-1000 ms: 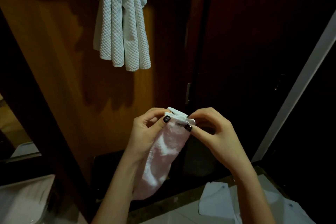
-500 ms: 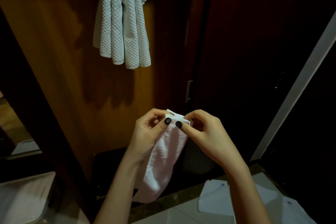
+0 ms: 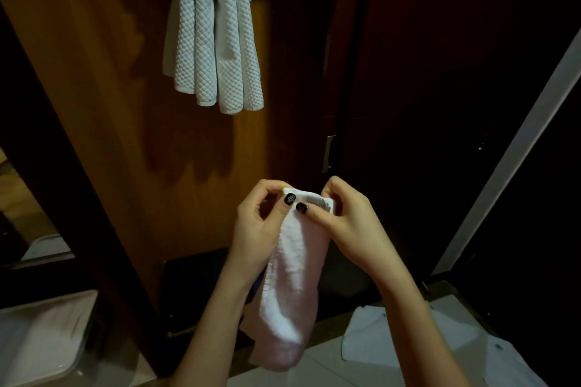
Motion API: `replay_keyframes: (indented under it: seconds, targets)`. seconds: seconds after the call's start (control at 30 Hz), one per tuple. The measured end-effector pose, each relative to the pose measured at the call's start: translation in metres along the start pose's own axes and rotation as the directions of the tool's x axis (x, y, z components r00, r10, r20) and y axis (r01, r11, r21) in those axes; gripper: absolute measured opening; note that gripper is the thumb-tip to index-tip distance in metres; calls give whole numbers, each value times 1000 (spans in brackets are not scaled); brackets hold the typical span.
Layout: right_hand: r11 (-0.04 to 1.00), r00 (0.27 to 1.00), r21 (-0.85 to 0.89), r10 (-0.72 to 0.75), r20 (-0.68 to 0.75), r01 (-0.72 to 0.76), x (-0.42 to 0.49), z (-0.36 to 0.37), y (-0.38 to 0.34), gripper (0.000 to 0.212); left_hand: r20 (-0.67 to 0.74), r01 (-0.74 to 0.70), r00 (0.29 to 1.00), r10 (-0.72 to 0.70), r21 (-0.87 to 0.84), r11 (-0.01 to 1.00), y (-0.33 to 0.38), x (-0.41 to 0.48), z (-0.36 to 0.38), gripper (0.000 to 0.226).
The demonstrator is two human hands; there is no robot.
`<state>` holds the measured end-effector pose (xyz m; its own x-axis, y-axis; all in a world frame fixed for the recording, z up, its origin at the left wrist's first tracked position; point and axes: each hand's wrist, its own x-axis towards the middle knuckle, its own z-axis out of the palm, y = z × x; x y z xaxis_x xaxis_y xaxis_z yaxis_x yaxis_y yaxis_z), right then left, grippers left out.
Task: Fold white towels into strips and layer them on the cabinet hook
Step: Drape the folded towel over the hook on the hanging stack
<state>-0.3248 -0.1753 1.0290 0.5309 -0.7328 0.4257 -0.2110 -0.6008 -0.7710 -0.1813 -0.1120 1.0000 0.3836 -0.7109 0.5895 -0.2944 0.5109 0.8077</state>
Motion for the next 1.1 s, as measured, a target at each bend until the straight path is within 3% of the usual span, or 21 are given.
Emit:
replay_keyframes:
  seconds: [0.17,0.33,0.4,0.47,0.53,0.6,0.73,0.87,0.93,1.1]
  targets:
    - [986,994,164,-12,-110,30,22,-5,2,24,-20,99,995,-101,-56,994,-10,3,-4,22]
    - [979,967,195,-3,-253,54,53,-14,3,23,5,133,989,-150,436,890,-37,-13,5,25]
    - [978,945,202,15,-326,54,59,-12,7,25,-77,185,983,-169,464,866,-40,-16,11,23]
    - [970,923,234,35,-382,60,61,-8,11,27,-151,177,981,-117,486,856,-45,-18,14,39]
    - [965,910,253,43,-412,68,62,-5,15,28,-140,82,990,-5,552,830,-50,-19,13,34]
    - [966,897,245,39,-440,78,65,-6,16,29,-111,57,994,11,591,805,-59,-17,9,24]
    - [963,862,253,51,-505,91,74,-11,17,29,-47,95,995,-83,566,819,-81,-15,2,15]
    - [965,802,257,113,-587,52,73,-9,29,31,-46,285,957,-285,304,909,-101,-10,-5,40]
    - [957,777,291,168,-606,19,70,-9,38,31,-10,376,925,-381,174,910,-106,-5,-13,27]
    - [933,767,358,237,-597,-9,69,-6,52,27,151,426,889,-432,71,902,-115,-6,-25,21]
